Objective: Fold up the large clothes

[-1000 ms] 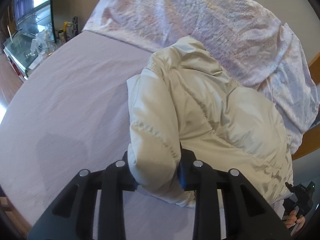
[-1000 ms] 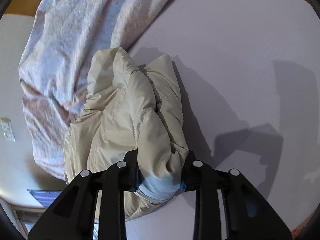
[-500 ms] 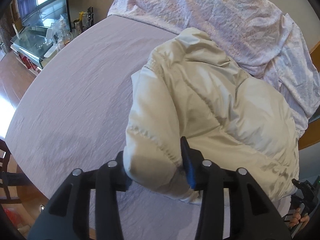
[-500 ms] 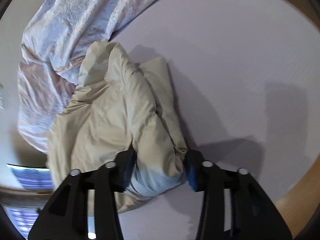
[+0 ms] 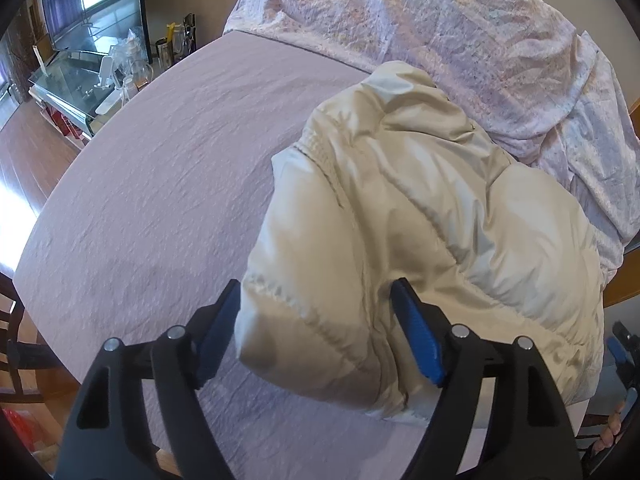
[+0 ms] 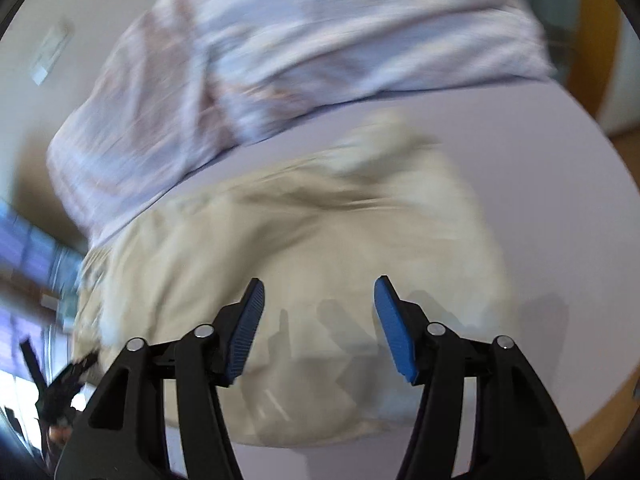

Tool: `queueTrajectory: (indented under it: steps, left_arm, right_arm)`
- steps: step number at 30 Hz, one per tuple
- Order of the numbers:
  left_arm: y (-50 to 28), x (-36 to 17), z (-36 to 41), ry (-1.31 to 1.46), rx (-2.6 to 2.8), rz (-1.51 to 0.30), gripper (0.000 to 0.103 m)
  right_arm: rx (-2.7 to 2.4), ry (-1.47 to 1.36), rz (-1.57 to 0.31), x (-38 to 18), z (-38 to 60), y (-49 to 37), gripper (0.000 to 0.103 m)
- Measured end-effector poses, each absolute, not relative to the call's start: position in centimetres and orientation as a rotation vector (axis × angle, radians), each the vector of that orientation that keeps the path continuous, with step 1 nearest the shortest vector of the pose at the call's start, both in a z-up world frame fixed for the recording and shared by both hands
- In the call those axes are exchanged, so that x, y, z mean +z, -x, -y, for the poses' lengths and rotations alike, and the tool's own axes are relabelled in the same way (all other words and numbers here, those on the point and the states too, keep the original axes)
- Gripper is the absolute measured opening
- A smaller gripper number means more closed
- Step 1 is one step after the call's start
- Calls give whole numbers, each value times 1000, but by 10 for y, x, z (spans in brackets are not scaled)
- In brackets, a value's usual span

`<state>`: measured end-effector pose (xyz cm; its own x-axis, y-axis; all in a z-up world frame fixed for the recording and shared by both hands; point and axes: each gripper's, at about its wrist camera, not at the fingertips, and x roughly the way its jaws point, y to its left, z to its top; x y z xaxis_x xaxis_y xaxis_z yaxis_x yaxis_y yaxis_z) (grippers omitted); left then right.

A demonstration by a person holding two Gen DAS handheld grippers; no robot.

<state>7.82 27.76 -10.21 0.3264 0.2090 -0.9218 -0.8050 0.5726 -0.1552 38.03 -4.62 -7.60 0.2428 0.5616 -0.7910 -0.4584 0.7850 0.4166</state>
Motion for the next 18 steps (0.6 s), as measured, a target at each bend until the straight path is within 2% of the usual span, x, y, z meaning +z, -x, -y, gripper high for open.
queueTrajectory:
  steps: [4, 6, 18]
  left_arm:
    - [-78, -105, -279, 710, 733, -1027, 77]
    - [-78, -105, -279, 721, 731, -1022, 77]
    - [-80, -110, -286, 769, 715, -996, 78]
  right_arm:
    - [843, -25, -1139, -75, -4, -352, 40]
    - [895, 18, -1133, -75, -24, -339, 36]
    - [864, 161, -1182, -118, -63, -318, 35]
